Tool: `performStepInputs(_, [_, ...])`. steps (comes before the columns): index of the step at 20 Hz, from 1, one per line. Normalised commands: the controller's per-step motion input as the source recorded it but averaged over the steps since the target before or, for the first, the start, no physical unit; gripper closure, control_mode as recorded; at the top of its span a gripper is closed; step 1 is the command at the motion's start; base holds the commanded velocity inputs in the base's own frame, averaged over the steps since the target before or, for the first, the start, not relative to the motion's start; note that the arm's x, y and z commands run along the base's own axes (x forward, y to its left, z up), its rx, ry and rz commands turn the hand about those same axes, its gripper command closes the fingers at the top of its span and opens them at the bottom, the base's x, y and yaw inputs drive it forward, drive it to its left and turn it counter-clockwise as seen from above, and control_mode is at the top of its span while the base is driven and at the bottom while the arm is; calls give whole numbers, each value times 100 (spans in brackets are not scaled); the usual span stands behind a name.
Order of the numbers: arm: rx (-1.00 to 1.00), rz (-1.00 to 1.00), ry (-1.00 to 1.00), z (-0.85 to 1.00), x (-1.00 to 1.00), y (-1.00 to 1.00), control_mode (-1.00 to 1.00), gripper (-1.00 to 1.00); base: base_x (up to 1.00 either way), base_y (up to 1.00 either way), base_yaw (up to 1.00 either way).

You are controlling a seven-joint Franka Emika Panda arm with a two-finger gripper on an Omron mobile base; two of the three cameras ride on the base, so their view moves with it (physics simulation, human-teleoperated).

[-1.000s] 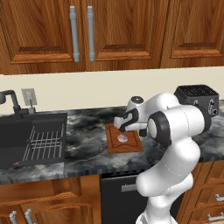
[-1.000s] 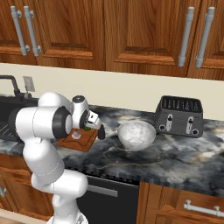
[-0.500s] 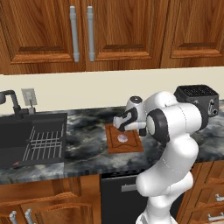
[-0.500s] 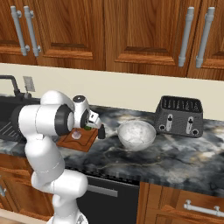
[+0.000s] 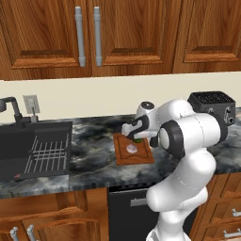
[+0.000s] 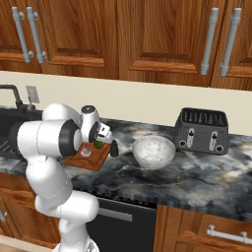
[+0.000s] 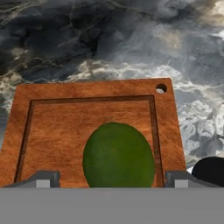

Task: Open the cabinet. Place the bowl and condiment on the counter. Then place the lime and garlic on the cutting board.

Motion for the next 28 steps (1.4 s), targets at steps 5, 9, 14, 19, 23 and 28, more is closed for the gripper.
performStepInputs(5, [2, 0, -2, 0, -53, -3, -100, -100, 0, 0, 0])
performStepInputs(9, [1, 0, -3, 27, -21, 0, -100, -100, 0, 0, 0])
performStepInputs(14, [0, 0, -3, 44, -10, 0, -100, -100, 0, 0, 0])
performStepInputs(19, [0, 0, 0, 40, -17, 0, -100, -100, 0, 0, 0])
performStepInputs(23, [0, 0, 0, 35, -35, 0, -100, -100, 0, 0, 0])
performStepInputs(28, [0, 0, -1, 40, -47, 0, -100, -100, 0, 0, 0])
